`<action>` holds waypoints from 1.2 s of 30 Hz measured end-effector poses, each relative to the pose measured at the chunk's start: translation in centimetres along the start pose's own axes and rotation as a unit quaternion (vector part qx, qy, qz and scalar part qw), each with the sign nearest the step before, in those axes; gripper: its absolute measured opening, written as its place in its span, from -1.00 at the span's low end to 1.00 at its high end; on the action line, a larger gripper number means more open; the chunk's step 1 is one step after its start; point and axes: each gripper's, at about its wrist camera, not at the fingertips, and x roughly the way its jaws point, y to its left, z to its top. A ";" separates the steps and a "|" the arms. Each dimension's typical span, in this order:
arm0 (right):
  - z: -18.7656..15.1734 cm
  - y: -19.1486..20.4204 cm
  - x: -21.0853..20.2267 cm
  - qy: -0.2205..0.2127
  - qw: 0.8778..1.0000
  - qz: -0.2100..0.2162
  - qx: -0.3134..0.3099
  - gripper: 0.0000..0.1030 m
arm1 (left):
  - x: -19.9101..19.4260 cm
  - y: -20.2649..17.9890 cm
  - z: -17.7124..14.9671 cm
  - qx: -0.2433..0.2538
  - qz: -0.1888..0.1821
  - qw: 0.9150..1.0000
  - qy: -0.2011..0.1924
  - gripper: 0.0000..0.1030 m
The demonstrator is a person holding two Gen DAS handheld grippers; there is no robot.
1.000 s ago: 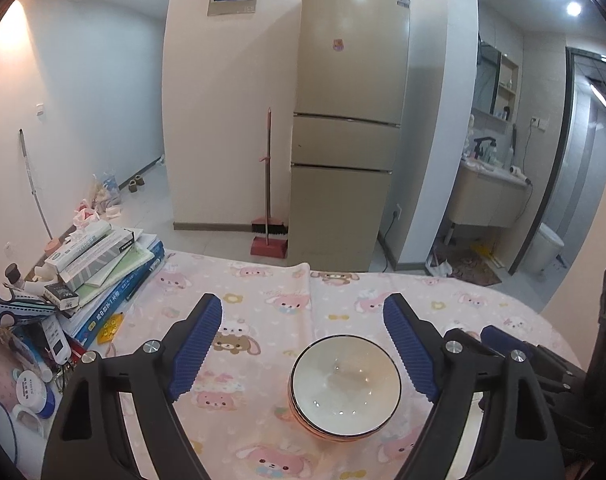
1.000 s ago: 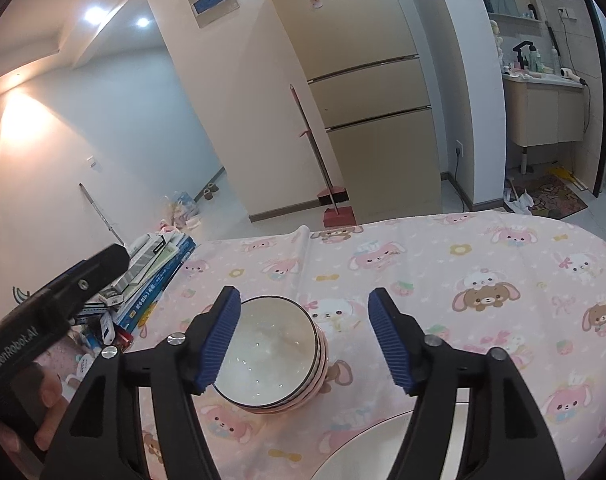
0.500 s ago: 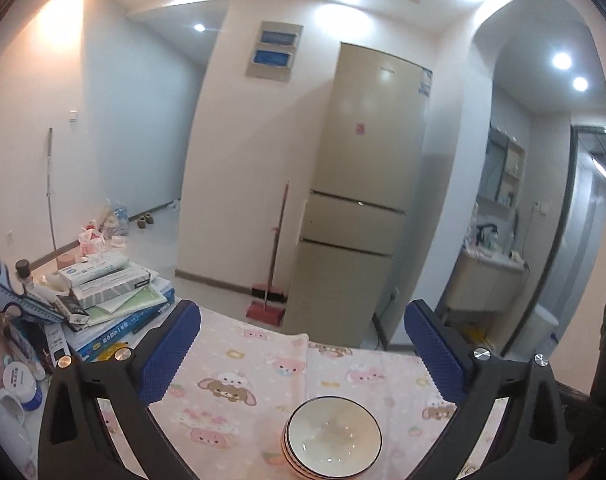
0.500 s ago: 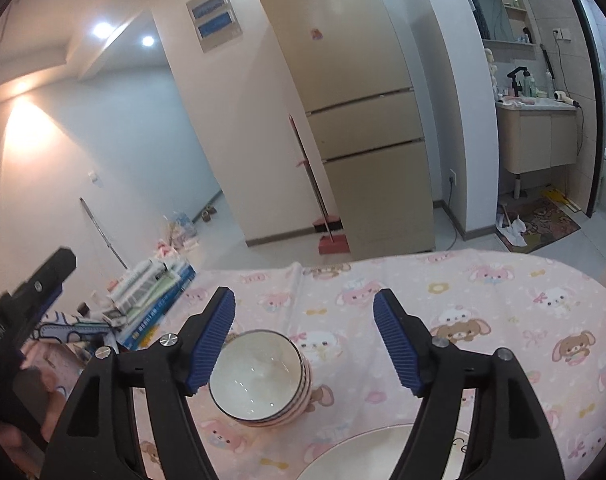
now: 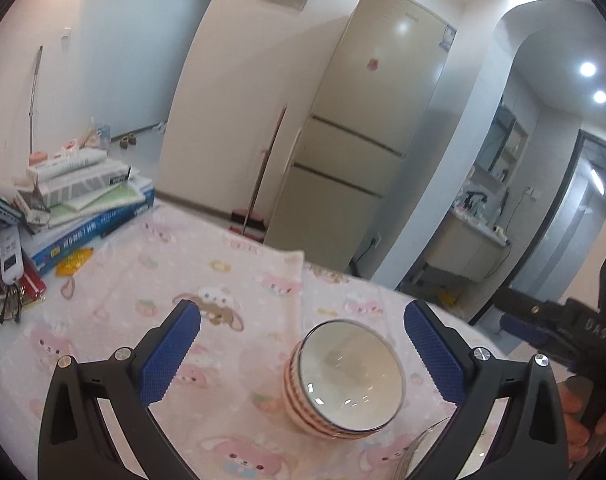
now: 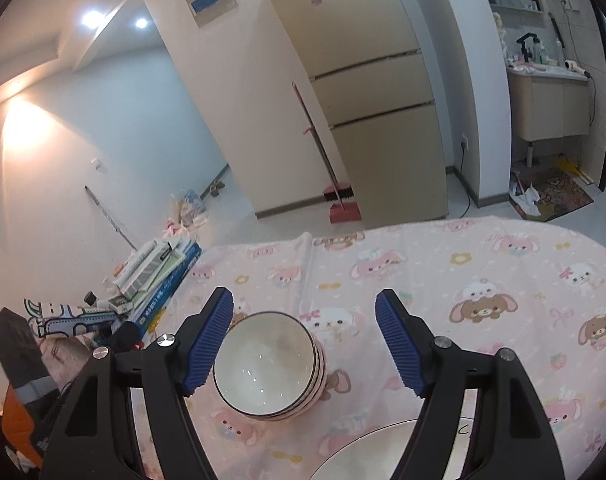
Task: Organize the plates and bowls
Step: 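Close both tools on the bowl stack's rim and lift it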
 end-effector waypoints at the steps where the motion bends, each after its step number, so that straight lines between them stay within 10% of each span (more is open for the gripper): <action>1: -0.2 -0.1 0.6 0.009 1.000 0.000 0.002 0.41 | 0.7 0.1 -0.3 0.004 0.007 1.000 0.005 1.00; 17: -4.0 -0.9 8.3 0.163 0.986 -0.020 0.030 0.41 | 7.6 0.1 -5.5 0.046 0.016 0.994 0.096 0.95; 36: -6.9 -3.1 12.5 0.214 0.968 -0.018 0.128 0.12 | 10.5 1.5 -7.1 -0.032 -0.029 0.982 0.183 0.09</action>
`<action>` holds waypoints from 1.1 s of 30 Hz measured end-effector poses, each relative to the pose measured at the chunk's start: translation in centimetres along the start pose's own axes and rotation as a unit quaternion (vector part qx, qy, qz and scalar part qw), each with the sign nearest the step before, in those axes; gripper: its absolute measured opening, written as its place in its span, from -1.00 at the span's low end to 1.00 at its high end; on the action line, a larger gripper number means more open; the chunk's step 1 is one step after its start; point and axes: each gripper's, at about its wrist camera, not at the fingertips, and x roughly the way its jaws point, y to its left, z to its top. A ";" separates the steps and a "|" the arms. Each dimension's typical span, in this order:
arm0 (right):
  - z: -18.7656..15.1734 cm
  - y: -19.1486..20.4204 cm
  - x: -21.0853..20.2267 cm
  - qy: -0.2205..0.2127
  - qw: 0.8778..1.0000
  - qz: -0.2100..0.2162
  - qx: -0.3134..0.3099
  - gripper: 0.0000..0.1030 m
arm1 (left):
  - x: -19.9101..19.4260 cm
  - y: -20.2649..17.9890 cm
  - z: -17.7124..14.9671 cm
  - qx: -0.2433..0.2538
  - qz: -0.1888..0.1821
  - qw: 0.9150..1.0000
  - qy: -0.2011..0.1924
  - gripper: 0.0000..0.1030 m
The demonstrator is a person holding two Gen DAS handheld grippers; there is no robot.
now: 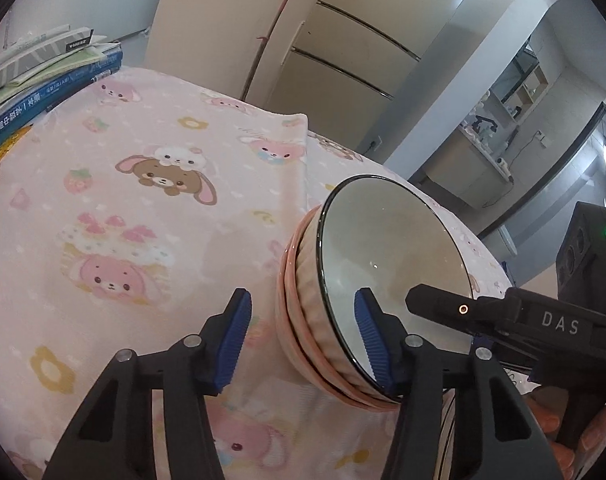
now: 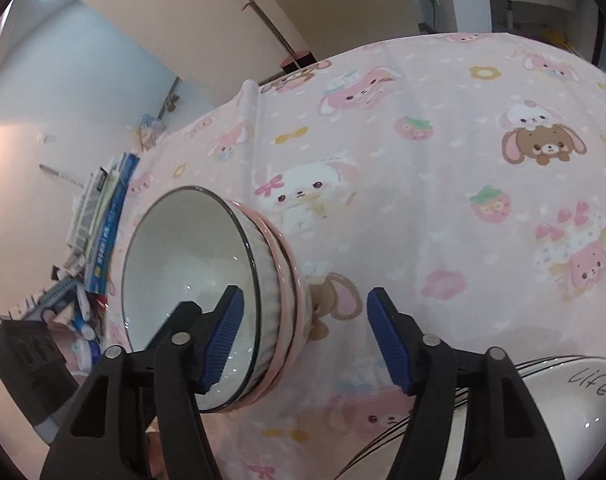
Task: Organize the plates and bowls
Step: 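Close both tools on the bowl stack's rim and lift it, then carry the tilted bowl stack with both tools over the 'Life' plate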
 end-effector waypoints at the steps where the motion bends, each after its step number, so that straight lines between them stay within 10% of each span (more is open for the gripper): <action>1: 0.0 0.0 0.1 0.003 1.000 0.013 0.003 0.06 | 0.0 0.0 0.0 0.000 -0.003 1.000 -0.001 0.08; 6: -0.4 0.3 1.5 0.028 0.999 0.035 0.005 -0.31 | 0.9 0.1 -0.1 -0.015 -0.039 0.999 0.018 0.06; 33: -0.7 0.7 1.4 0.046 0.998 0.026 -0.033 -0.38 | 0.4 0.1 -0.4 -0.025 -0.020 0.999 0.035 -0.02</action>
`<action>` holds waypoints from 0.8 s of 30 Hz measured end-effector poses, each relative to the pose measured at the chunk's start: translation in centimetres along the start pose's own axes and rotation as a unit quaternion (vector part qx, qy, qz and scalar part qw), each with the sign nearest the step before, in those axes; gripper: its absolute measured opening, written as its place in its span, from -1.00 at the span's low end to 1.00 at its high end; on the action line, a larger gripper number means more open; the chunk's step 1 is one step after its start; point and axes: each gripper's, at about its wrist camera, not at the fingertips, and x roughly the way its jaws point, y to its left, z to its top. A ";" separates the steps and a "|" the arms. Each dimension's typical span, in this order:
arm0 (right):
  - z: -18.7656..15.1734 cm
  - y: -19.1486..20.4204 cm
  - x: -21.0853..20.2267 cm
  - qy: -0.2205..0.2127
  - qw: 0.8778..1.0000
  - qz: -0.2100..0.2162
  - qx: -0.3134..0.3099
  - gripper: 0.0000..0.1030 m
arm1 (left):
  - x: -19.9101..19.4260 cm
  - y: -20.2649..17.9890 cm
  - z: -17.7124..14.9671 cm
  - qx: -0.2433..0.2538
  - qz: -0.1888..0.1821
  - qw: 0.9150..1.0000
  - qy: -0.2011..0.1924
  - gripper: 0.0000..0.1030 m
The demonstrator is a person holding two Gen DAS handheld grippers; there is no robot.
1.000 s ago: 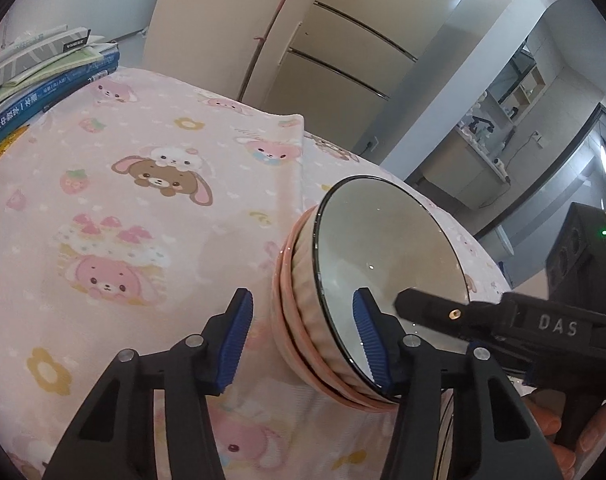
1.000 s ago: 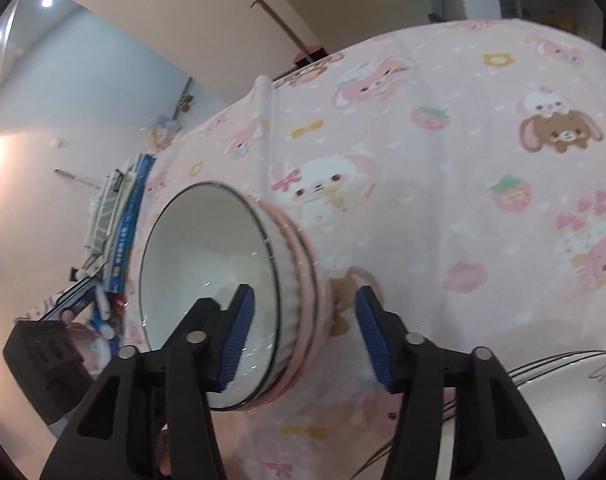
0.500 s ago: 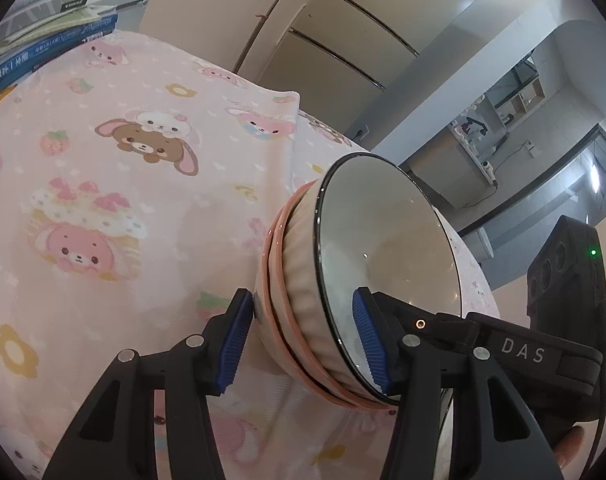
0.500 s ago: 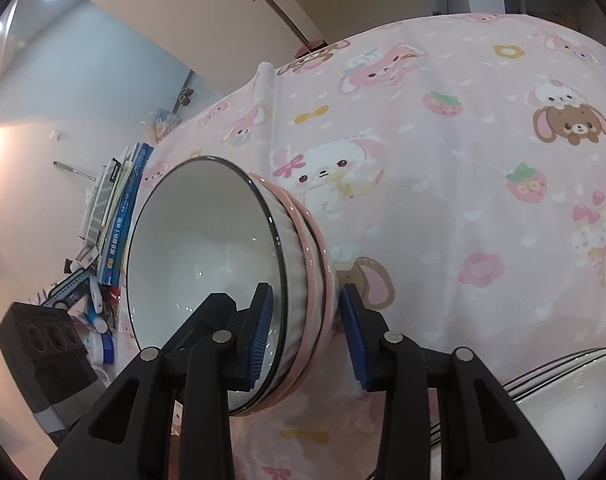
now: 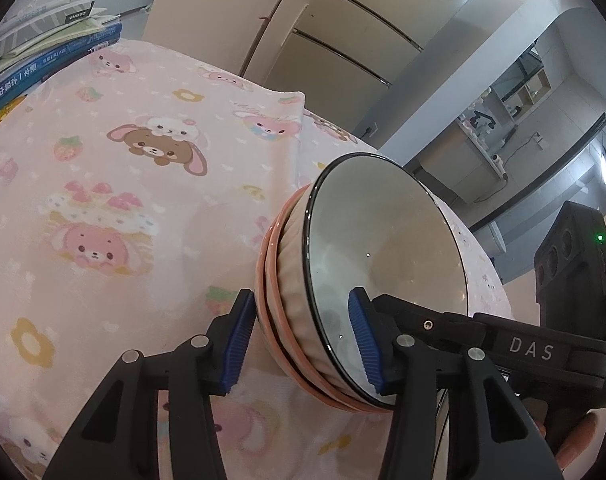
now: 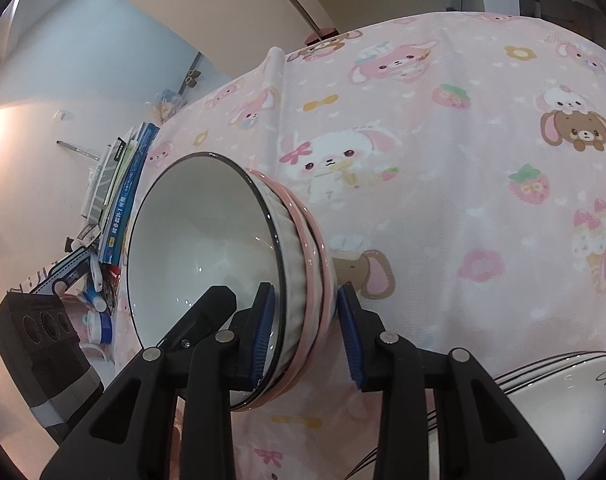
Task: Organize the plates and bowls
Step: 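Carry the tilted bowl stack with both tools over the 'Life' plate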
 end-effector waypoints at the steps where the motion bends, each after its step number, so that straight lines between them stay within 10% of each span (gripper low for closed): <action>1: 0.0 0.1 -0.1 -0.002 1.000 0.000 -0.003 -0.38 | -0.2 0.0 0.0 0.001 0.000 1.000 -0.001 -0.02; 24: -3.8 4.2 -9.8 -0.077 0.995 0.031 -0.064 -0.38 | -10.1 -6.1 -1.1 0.068 0.022 0.997 -0.036 -0.06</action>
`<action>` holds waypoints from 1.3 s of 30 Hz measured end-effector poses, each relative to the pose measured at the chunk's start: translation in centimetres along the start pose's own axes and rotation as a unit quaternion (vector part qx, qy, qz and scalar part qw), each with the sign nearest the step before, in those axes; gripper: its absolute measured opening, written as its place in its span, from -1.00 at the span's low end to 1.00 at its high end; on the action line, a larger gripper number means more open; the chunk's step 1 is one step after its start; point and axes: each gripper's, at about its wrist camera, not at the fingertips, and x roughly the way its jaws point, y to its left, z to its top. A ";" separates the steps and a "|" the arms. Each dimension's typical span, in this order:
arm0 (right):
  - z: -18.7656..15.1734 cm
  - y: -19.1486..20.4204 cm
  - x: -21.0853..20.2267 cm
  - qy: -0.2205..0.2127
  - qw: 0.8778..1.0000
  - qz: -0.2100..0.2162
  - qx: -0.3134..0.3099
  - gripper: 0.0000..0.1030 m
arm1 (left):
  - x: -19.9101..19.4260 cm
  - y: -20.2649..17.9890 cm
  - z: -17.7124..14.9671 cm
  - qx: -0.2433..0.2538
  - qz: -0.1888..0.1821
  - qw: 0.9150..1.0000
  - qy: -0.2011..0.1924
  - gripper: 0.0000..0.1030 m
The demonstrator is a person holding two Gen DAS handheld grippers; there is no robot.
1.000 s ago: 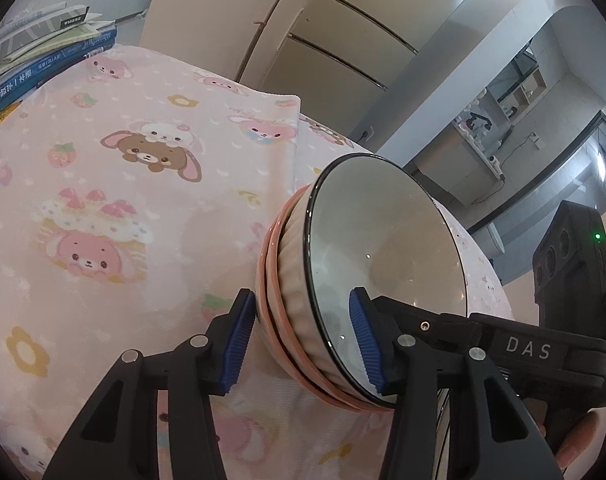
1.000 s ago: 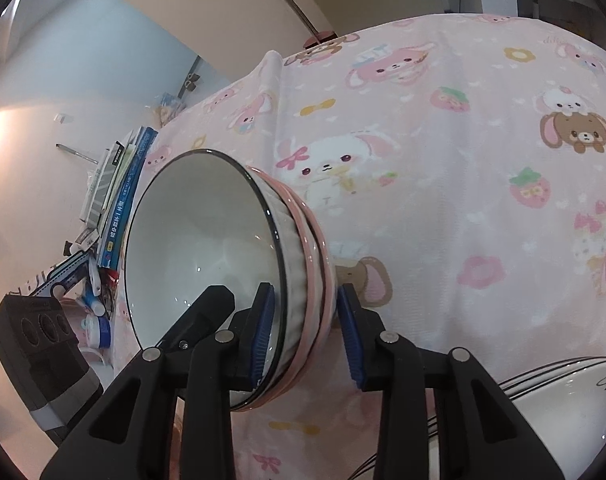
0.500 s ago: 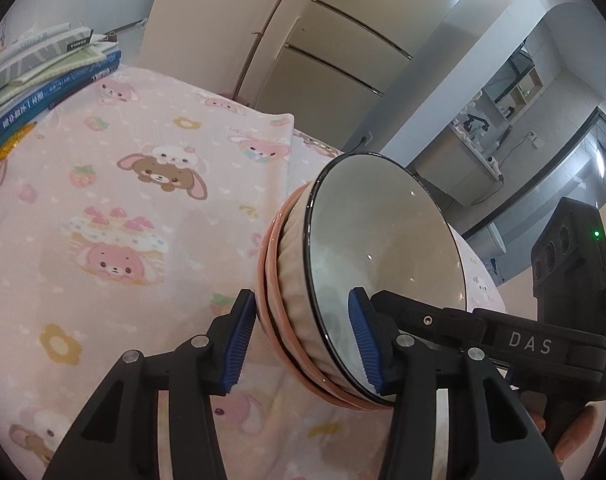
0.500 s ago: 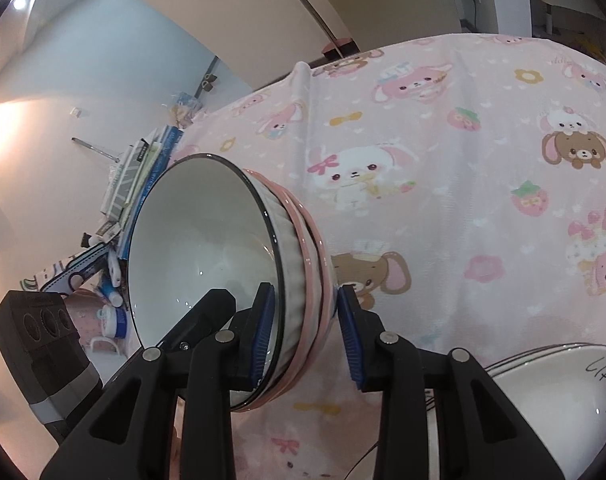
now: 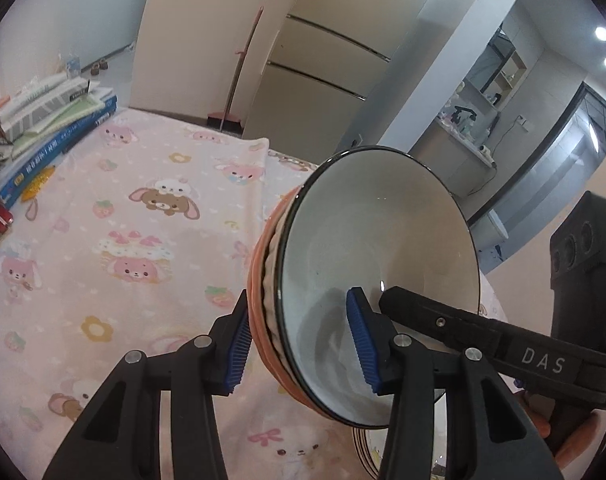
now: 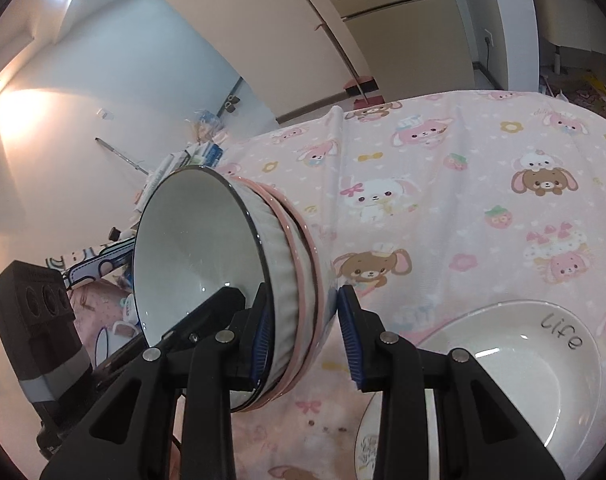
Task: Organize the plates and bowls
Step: 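Carry the tilted bowl stack with both tools over the 'Life' plate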
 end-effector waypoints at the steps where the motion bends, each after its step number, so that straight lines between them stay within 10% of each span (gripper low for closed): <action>1: -0.2 0.2 -0.5 -0.003 1.000 0.000 -0.003 -0.38 | -0.4 -0.4 -0.1 0.004 0.004 1.000 -0.003 -0.07; 23: -5.4 -3.5 -10.6 -0.047 0.999 -0.023 0.008 -0.38 | -5.0 -10.5 -4.3 0.062 -0.020 0.998 0.007 -0.13; 39: -10.2 -8.4 -9.8 0.000 0.999 -0.032 0.039 -0.38 | -1.8 -11.9 -9.4 0.076 -0.012 0.995 0.064 -0.14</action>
